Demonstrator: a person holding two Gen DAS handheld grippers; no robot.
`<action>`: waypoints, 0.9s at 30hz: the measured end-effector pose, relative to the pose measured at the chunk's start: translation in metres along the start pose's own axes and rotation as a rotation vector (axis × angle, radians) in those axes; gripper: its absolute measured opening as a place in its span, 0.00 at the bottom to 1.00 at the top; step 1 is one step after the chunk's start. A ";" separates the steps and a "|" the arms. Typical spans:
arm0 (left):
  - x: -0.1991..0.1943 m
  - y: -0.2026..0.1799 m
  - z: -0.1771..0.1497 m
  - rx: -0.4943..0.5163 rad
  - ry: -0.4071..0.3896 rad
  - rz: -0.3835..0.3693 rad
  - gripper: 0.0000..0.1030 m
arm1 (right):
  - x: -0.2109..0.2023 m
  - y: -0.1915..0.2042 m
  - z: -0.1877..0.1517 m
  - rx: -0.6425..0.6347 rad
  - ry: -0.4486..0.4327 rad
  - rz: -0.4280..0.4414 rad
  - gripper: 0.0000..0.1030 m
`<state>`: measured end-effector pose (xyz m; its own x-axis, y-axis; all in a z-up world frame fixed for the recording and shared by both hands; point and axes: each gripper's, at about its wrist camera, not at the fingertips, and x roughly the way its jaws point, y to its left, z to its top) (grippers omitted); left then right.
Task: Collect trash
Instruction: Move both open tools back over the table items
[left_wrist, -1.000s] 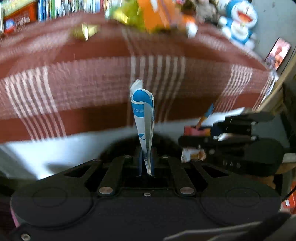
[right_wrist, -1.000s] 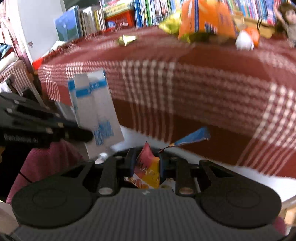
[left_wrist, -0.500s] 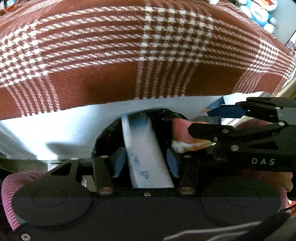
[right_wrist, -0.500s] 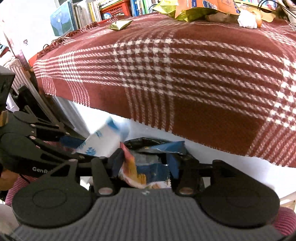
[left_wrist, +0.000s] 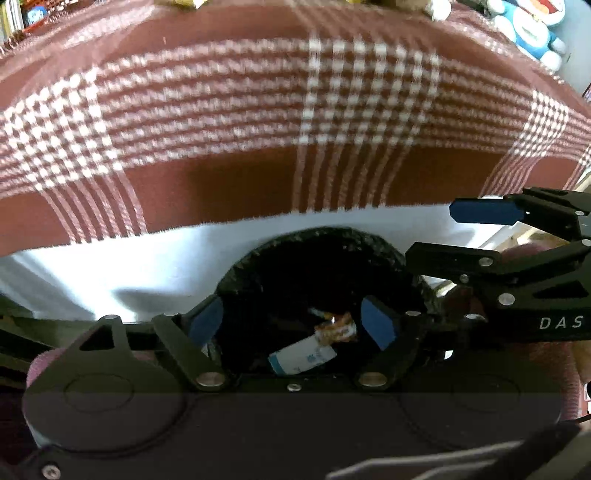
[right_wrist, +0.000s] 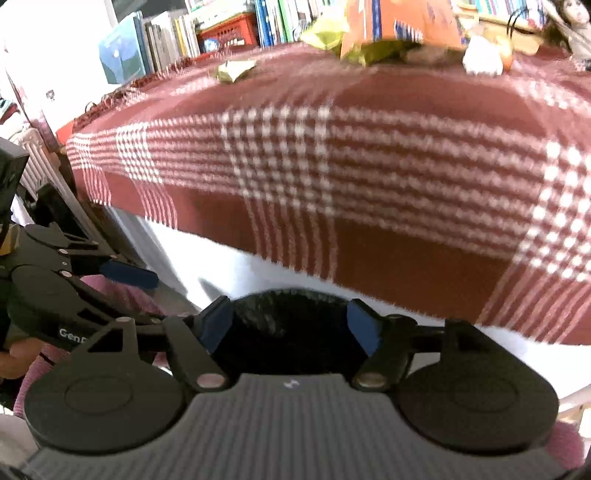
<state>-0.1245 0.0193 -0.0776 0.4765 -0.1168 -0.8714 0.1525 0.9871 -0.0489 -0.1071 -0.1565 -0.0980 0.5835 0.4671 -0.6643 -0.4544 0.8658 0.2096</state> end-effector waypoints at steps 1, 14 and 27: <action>-0.006 0.001 0.003 -0.001 -0.016 -0.001 0.80 | -0.004 0.001 0.003 -0.008 -0.017 -0.005 0.79; -0.068 0.009 0.069 -0.077 -0.362 0.045 0.99 | -0.057 -0.005 0.073 -0.089 -0.262 -0.138 0.86; -0.037 0.031 0.146 -0.144 -0.417 0.232 0.99 | -0.030 -0.041 0.135 -0.034 -0.328 -0.279 1.00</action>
<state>-0.0111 0.0382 0.0238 0.7939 0.1025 -0.5993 -0.1057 0.9939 0.0300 -0.0150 -0.1822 0.0106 0.8677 0.2528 -0.4281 -0.2673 0.9632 0.0270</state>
